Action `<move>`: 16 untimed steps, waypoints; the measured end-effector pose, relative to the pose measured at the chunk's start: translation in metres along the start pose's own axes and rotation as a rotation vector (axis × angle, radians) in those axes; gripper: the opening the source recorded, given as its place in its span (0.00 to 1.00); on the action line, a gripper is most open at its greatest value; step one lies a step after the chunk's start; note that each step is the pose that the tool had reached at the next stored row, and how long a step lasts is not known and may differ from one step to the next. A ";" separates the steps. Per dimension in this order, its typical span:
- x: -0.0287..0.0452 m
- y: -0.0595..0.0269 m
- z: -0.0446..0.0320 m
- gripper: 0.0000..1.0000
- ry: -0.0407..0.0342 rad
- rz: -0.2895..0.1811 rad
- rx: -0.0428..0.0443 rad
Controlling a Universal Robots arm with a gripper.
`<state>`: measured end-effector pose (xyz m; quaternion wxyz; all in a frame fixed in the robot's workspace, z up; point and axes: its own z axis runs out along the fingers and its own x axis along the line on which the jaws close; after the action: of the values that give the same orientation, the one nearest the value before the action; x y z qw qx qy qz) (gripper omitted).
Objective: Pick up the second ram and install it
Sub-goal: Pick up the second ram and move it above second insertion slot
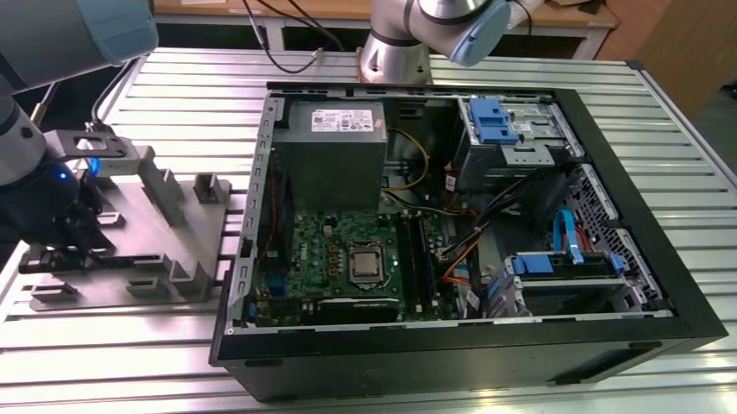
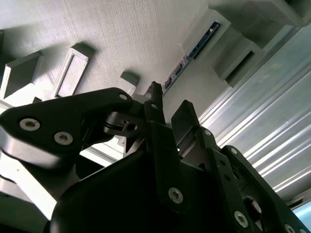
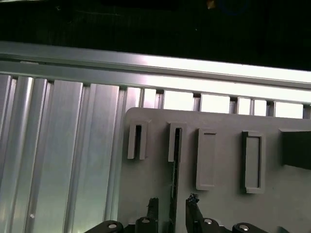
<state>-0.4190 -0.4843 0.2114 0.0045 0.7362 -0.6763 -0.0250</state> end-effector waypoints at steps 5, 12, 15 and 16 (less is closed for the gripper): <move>-0.0015 0.0020 0.0053 0.36 0.0048 -0.008 -0.0008; -0.0024 0.0051 0.0118 0.36 0.0065 -0.010 -0.0008; -0.0030 0.0060 0.0145 0.36 0.0066 -0.009 -0.0010; -0.0031 0.0065 0.0147 0.36 0.0066 -0.009 -0.0009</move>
<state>-0.4264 -0.4813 0.1971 0.0070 0.7394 -0.6728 -0.0229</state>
